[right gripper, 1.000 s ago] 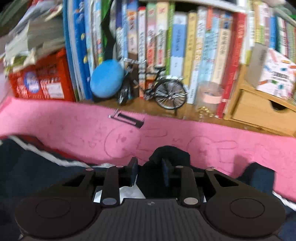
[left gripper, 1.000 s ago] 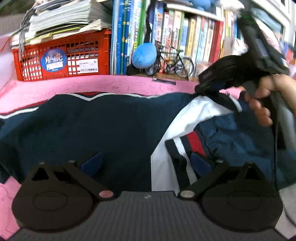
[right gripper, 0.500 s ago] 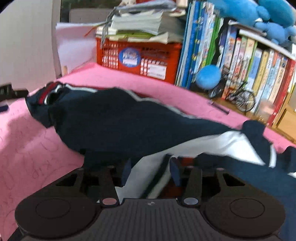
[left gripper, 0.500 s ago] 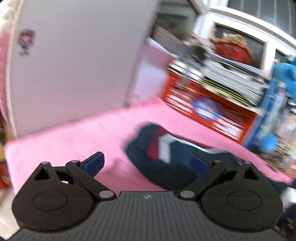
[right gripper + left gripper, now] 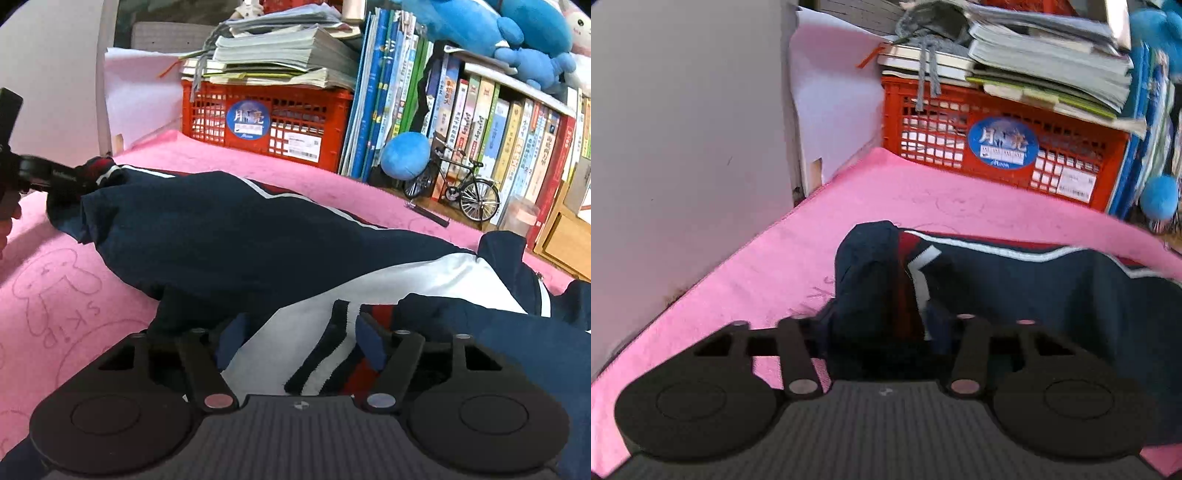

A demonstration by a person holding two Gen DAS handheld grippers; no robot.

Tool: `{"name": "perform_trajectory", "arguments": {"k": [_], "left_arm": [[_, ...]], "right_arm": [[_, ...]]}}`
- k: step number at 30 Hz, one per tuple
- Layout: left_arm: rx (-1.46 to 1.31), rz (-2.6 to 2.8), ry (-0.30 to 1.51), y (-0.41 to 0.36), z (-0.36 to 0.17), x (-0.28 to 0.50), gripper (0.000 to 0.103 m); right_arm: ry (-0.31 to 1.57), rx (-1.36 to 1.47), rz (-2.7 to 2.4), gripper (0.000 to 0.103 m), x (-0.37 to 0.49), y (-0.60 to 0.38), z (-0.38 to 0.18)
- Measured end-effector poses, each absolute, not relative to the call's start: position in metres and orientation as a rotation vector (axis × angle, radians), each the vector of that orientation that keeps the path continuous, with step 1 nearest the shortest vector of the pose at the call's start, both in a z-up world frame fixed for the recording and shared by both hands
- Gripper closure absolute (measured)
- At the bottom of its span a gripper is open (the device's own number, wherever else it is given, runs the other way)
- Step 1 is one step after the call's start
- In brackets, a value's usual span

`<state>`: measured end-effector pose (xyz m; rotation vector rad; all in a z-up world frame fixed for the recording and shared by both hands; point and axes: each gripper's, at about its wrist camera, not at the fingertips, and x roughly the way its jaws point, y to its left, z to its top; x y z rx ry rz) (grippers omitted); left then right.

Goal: Fold clothes

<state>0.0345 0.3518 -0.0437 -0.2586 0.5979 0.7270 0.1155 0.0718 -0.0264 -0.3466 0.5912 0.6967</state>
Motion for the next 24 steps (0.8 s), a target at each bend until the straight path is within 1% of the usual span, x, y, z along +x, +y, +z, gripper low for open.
{"name": "perform_trajectory", "arguments": {"k": [1,3,7,9,11,15,16,18,20,21,23,24], "left_arm": [[-0.255,0.729,0.571,0.348,-0.041,0.031,0.078],[-0.295,0.678,0.515,0.343,-0.031,0.023,0.083],[-0.389,0.558,0.432,0.336,-0.007,0.015,0.084],[-0.410,0.489,0.373,0.330,0.007,0.014,0.084],[-0.433,0.414,0.314,0.322,0.018,0.008,0.084],[-0.463,0.276,0.255,0.300,0.037,0.007,0.084],[-0.470,0.242,0.248,0.293,0.039,0.009,0.084],[-0.483,0.173,0.235,0.278,0.044,0.012,0.084],[-0.500,0.107,0.238,0.262,0.043,0.017,0.084],[-0.512,0.081,0.243,0.256,0.042,0.020,0.084],[-0.542,0.034,0.253,0.246,0.038,0.024,0.084],[-0.560,0.014,0.258,0.242,0.036,0.026,0.084]], "right_arm": [[0.593,-0.344,0.696,0.033,0.116,0.071,-0.026],[0.597,-0.338,0.696,0.031,0.117,0.070,-0.027],[0.606,-0.329,0.703,0.027,0.118,0.069,-0.027],[0.611,-0.325,0.712,0.022,0.119,0.069,-0.027],[0.614,-0.321,0.717,0.021,0.118,0.069,-0.026],[0.611,-0.195,0.724,0.021,0.119,0.056,-0.018],[0.620,-0.039,0.765,0.020,0.122,0.042,-0.011],[0.670,0.282,0.890,0.012,0.135,0.019,-0.006],[0.706,0.571,0.989,0.006,0.148,0.003,-0.002],[0.700,0.630,0.998,0.004,0.151,0.002,-0.001],[0.645,0.651,0.981,0.000,0.152,0.002,0.004],[0.630,0.654,0.972,0.000,0.152,0.002,0.005]]}}
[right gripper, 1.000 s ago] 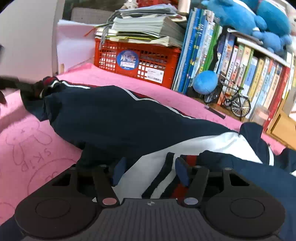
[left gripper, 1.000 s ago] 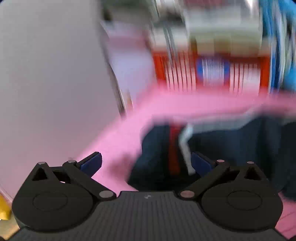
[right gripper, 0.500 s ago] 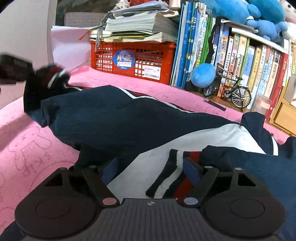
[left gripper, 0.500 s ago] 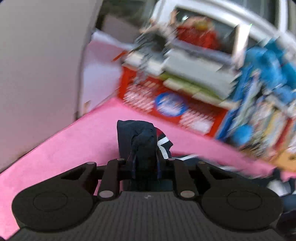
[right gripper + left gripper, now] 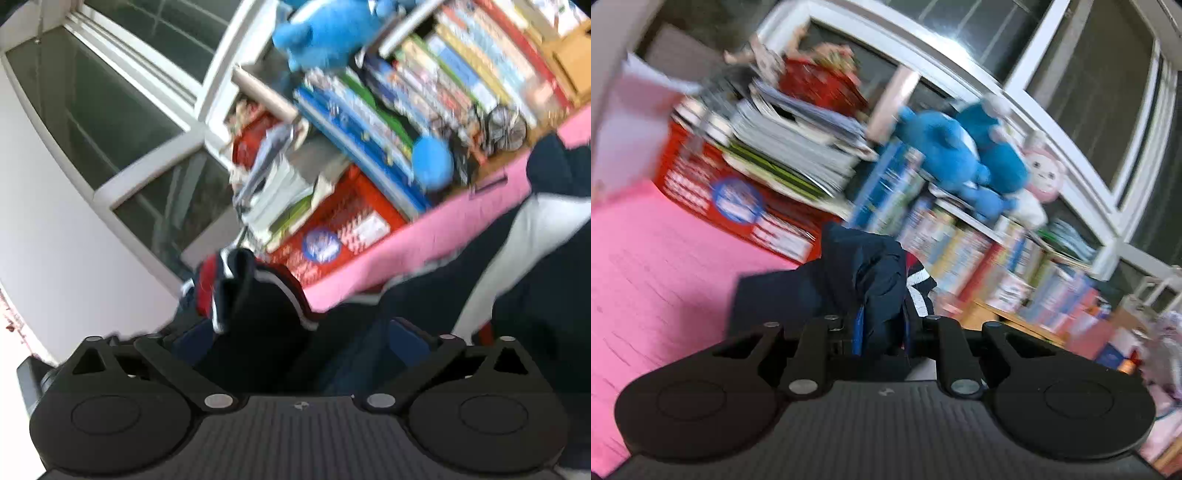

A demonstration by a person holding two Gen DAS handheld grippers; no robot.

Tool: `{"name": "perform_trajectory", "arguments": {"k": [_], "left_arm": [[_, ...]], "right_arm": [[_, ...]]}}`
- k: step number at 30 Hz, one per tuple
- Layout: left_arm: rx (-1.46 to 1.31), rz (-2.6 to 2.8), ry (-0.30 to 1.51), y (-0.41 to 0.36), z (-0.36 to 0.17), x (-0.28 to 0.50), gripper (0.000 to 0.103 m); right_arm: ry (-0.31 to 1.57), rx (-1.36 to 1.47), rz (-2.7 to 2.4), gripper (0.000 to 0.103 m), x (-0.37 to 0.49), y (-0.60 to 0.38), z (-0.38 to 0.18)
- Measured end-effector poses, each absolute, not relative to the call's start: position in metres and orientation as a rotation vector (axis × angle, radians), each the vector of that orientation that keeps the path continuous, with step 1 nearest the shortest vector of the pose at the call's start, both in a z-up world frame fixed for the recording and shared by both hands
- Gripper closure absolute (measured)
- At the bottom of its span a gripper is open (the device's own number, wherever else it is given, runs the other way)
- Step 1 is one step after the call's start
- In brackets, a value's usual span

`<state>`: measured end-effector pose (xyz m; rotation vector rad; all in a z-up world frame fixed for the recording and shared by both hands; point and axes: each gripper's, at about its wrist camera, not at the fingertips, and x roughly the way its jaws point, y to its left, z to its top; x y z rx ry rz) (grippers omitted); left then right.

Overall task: Fold clothes
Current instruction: 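Fold the jacket edge over with the left gripper while the right gripper holds the striped cuff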

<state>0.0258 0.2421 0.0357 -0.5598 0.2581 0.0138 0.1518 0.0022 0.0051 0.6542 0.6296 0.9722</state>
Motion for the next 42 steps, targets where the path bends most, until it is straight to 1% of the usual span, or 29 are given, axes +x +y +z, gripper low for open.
{"name": "perform_trajectory", "arguments": {"k": [4,5,6,7,8,9,14,18,22,26,33,36,41,42], "left_arm": [[-0.616,-0.057,0.276,0.227,0.028,0.033,0.084],[-0.621,-0.070,0.281,0.222,0.026,0.033,0.084],[-0.625,-0.076,0.287,0.219,0.025,0.033,0.084],[-0.630,-0.083,0.292,0.215,0.023,0.034,0.084],[-0.636,-0.094,0.298,0.213,0.021,0.034,0.084],[-0.638,-0.105,0.304,0.211,0.020,0.034,0.084],[-0.593,-0.164,0.297,0.196,0.023,0.029,0.083],[-0.464,-0.153,0.295,0.176,0.029,0.026,0.083],[-0.370,-0.103,0.354,0.156,0.022,0.042,0.082],[-0.301,-0.028,0.428,0.140,0.006,0.066,0.082],[-0.222,0.018,0.515,0.124,-0.012,0.081,0.082],[-0.206,0.010,0.522,0.120,-0.012,0.080,0.079],[-0.160,0.008,0.546,0.112,-0.016,0.085,0.078],[-0.156,0.008,0.555,0.111,-0.019,0.086,0.078]], "right_arm": [[0.658,0.766,1.005,0.000,0.158,0.005,-0.002],[0.669,0.797,0.997,0.001,0.160,0.003,-0.005],[0.680,0.827,0.988,0.014,0.163,0.001,-0.007],[0.691,0.858,0.980,0.030,0.166,-0.002,-0.010],[0.702,0.888,0.971,0.067,0.169,-0.004,-0.013],[0.734,0.905,0.963,0.083,0.172,-0.009,-0.014],[0.675,0.778,0.837,0.087,0.173,-0.056,0.001],[0.582,0.651,0.703,0.088,0.173,-0.112,0.026],[0.491,0.478,0.508,0.088,0.175,-0.176,0.047],[0.480,0.400,0.401,0.088,0.173,-0.217,0.046],[0.481,0.329,0.297,0.088,0.175,-0.252,0.029],[0.485,0.308,0.276,0.088,0.179,-0.261,0.025],[0.508,0.265,0.234,0.087,0.188,-0.274,0.015],[0.528,0.246,0.223,0.085,0.191,-0.275,0.009]]}}
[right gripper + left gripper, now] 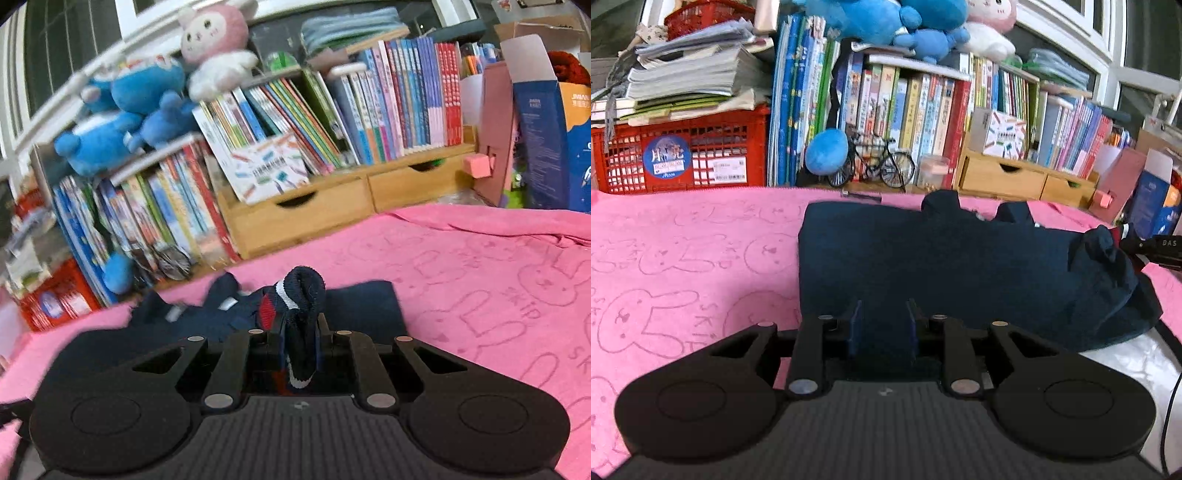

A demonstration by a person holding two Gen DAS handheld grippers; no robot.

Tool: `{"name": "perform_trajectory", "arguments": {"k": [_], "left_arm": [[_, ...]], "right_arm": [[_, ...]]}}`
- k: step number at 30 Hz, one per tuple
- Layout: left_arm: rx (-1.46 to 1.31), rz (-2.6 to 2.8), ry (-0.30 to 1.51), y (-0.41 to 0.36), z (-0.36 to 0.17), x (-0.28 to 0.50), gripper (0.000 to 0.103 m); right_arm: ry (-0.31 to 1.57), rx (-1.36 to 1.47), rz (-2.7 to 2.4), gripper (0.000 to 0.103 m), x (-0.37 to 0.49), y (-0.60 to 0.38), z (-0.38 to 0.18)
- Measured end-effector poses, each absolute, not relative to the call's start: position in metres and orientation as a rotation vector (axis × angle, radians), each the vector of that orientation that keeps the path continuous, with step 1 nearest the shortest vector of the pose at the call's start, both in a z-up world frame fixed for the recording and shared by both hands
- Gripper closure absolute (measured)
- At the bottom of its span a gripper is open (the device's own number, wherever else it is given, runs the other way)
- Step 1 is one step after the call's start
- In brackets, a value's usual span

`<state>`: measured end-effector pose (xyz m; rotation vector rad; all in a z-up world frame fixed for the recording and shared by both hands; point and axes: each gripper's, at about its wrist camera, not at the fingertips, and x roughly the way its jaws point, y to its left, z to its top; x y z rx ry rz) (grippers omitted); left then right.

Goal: Fold clothes

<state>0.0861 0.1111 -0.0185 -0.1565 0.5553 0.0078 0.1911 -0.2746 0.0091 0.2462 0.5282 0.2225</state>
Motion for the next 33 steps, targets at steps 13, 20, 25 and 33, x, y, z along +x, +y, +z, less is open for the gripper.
{"name": "perform_trajectory", "arguments": {"k": [13,20,25,33], "left_arm": [[-0.089,0.016,0.513,0.100,-0.010,0.086,0.069],[-0.071,0.033,0.596,0.091,-0.035,0.098,0.064],[-0.038,0.049,0.604,0.093,-0.039,0.098,0.043],[-0.052,0.051,0.621,0.095,-0.040,0.100,0.034]], "right_arm": [[0.329,0.238,0.121,0.014,0.141,-0.289,0.035],[0.470,0.017,0.267,0.031,0.159,-0.208,0.005],[0.595,-0.041,0.193,0.049,0.174,-0.205,-0.020],[0.547,-0.086,0.157,0.048,0.163,-0.207,0.010]]}}
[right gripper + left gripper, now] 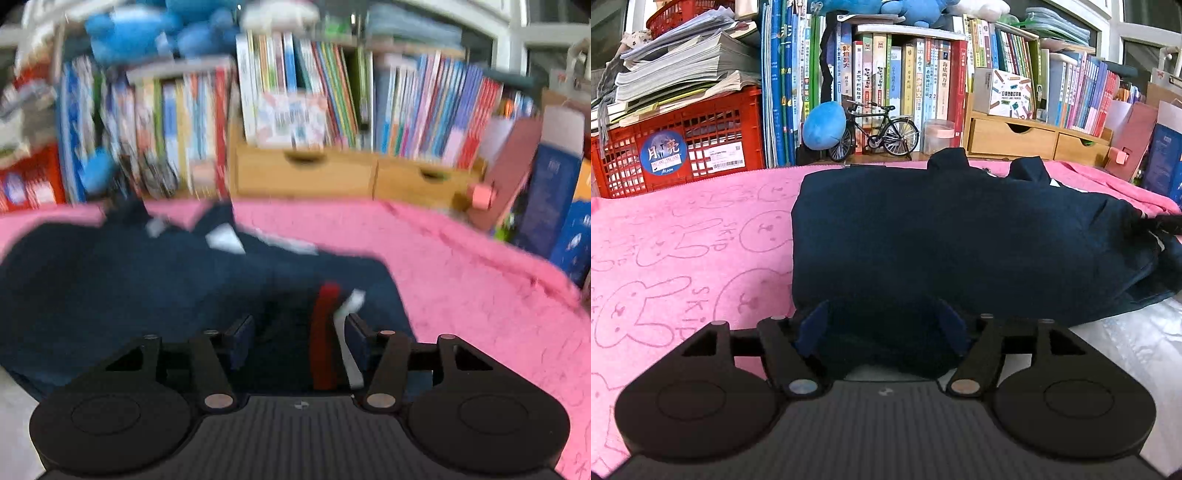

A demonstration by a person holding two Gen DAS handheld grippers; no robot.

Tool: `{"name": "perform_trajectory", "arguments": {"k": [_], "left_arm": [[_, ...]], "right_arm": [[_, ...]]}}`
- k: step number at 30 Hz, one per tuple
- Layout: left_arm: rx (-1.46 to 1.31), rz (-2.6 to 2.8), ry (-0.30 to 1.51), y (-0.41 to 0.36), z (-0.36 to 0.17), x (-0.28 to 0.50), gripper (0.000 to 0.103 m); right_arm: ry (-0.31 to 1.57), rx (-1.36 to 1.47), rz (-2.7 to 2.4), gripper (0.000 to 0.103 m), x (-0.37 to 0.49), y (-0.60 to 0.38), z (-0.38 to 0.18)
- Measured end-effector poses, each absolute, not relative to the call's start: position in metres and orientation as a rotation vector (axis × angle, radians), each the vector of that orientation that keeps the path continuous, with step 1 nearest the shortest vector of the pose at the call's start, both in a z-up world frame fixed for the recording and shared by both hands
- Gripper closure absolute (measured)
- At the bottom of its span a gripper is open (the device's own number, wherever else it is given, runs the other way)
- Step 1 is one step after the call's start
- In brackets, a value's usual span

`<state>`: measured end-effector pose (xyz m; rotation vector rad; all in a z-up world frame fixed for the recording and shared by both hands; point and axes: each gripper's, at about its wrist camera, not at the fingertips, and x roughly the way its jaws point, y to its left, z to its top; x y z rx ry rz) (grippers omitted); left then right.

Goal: Fold clothes

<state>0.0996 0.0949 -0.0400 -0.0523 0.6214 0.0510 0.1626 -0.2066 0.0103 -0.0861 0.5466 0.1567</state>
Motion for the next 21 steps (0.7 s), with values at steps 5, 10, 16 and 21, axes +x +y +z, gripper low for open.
{"name": "perform_trajectory", "arguments": {"k": [5,10,16,21], "left_arm": [[-0.054,0.058,0.629,0.096,-0.040,0.101,0.029],[-0.060,0.068,0.635,0.097,-0.040,0.102,0.023],[-0.055,0.107,0.620,0.079,-0.015,0.064,0.024],[-0.164,0.082,0.654,0.061,0.006,0.003,0.017]], "right_arm": [[0.514,-0.078,0.238,0.048,0.153,-0.189,0.025],[0.647,-0.107,0.234,0.048,0.167,-0.173,-0.007],[0.572,-0.086,0.248,0.033,0.118,-0.173,0.024],[0.476,-0.055,0.228,0.024,0.022,-0.179,0.034]]}}
